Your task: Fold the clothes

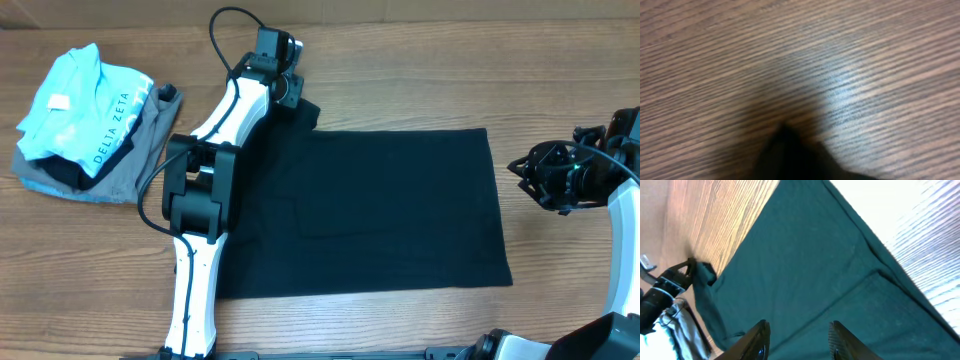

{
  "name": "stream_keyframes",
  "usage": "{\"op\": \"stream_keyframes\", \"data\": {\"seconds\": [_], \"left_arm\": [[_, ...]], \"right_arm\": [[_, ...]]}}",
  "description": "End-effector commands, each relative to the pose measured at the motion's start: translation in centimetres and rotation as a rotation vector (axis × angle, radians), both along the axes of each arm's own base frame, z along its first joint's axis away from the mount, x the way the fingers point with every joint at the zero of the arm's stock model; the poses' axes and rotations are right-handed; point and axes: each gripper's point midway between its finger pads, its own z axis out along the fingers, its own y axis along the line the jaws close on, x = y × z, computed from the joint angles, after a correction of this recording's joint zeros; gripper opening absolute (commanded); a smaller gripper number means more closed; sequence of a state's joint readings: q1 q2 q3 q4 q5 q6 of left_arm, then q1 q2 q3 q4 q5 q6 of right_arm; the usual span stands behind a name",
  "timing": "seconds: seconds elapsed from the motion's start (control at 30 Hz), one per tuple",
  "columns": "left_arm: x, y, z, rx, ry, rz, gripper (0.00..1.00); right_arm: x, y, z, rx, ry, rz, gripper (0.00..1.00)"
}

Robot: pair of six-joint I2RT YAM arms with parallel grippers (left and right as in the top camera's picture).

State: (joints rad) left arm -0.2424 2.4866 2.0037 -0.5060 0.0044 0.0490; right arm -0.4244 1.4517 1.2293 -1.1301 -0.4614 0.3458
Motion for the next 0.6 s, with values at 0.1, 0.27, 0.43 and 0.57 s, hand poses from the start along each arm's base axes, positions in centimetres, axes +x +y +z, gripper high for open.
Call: {"op": "stream_keyframes", "data": {"seconds": [0.1,0.27,0.43,0.57], "left_arm": [[-1.3,0.3,-1.4,0.007,0.075,-0.006,0.04],[-1.0,1.0,2.4,-0.004,0.03,0.007,0.04],[-0.9,1.1,6.9,-0.017,-0.029,0.007,0.04],[-2.2,1.4,8.7,-0.012,-0.007,0.007,0.04]], "right_arm": [[2.1,-1.6,1.5,-0.1,-0.103,-0.007,0.42],[5.7,-3.2,3.3,-0.175,-0.271,-0.012,0.41],[9.2,-4.1,3.3,-0.25,-0.385,0.047,0.56],[11.7,-4.1,1.1,-0.292,-0.379,0.062,0.57]]}}
